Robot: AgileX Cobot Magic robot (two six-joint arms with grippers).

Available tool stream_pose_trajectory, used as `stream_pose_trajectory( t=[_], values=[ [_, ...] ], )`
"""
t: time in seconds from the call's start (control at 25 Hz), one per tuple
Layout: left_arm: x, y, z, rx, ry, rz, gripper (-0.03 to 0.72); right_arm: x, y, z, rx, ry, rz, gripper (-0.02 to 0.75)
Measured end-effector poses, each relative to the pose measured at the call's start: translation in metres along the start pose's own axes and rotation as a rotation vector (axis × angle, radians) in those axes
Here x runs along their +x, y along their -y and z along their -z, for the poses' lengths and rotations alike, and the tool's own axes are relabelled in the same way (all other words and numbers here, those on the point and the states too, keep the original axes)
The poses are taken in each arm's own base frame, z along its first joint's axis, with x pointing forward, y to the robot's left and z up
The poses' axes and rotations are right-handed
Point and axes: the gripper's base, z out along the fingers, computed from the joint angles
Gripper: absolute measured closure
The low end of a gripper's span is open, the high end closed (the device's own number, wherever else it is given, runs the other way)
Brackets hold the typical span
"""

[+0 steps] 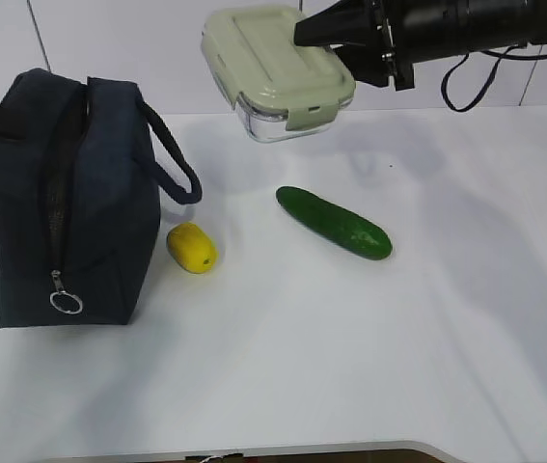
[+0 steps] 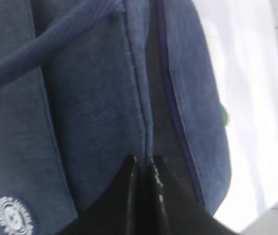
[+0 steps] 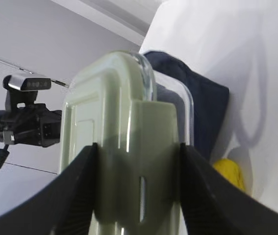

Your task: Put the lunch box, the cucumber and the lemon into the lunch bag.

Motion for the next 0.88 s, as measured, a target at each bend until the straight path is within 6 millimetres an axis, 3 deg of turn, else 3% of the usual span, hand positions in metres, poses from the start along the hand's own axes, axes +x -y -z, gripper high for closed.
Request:
stream_pose_trajectory(
  t=[0.2, 0.6, 0.88],
  values=[
    [0.0, 0.006, 0.0, 0.071, -0.003, 0.018, 0.701, -0.004, -0.011, -0.006, -0.016, -0.005, 0.001, 0.364],
    [0.0, 0.01, 0.001, 0.108, 0.0, 0.035, 0.701, 0.022, -0.043, -0.056, -0.046, -0.182, 0.068, 0.364],
    [0.002, 0.012, 0.001, 0.128, -0.019, 0.037, 0.701, 0.034, -0.064, -0.078, -0.085, -0.238, 0.081, 0.364]
  ],
)
